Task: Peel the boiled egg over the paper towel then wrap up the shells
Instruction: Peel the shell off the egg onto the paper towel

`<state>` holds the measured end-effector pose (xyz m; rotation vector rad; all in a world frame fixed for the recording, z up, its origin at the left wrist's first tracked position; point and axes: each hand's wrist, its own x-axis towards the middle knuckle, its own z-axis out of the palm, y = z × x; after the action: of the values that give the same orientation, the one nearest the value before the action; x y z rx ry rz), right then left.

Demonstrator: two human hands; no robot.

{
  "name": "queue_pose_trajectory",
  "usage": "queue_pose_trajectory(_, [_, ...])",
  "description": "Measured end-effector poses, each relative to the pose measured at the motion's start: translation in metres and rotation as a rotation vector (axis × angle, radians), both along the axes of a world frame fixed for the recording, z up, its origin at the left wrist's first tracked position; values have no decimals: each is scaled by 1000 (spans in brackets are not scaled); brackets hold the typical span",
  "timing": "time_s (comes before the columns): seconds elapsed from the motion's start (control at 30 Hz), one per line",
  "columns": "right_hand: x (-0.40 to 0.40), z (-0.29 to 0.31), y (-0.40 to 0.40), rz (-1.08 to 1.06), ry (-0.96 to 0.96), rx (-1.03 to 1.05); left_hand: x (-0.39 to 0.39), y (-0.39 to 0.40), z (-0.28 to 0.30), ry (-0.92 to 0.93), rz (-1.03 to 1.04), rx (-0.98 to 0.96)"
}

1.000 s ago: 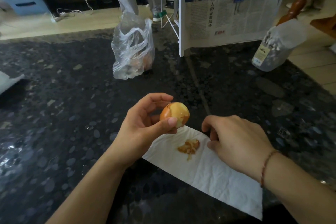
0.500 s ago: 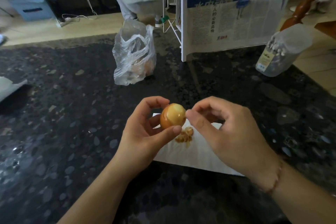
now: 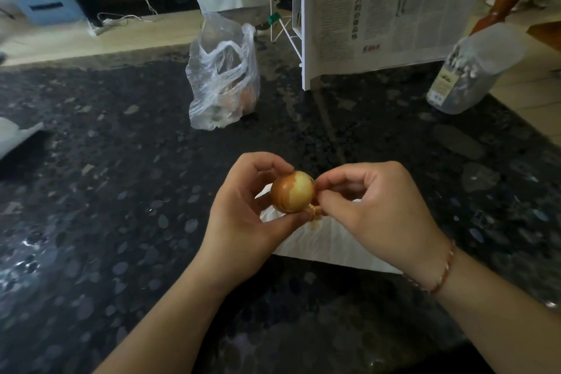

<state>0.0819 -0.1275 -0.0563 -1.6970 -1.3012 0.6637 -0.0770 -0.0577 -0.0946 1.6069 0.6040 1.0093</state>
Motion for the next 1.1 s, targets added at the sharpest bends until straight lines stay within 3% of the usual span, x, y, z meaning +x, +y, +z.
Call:
queue_pose_trajectory(0.23, [-2,2,0,-1,89,26,-1,1,1,44,32,106])
queue_pose_trajectory(0.53, [-1,0,1,8,-22,1,4,1,1,133,62,332])
queue_pose_trajectory(0.77, [2,2,0,39,-50,-38,1,0,3,170,65,390])
queue_pose_trajectory(0.87, [3,4,0,32,-121,-20,-1,0,2,129,36,307])
queue_pose_trajectory(1.0, [6,4,0,18,-127,24,-1,0,3,-24,-23,-14])
queue_pose_trajectory(1.1, [6,6,0,16,-110,53,-1,2,4,-114,-36,-127])
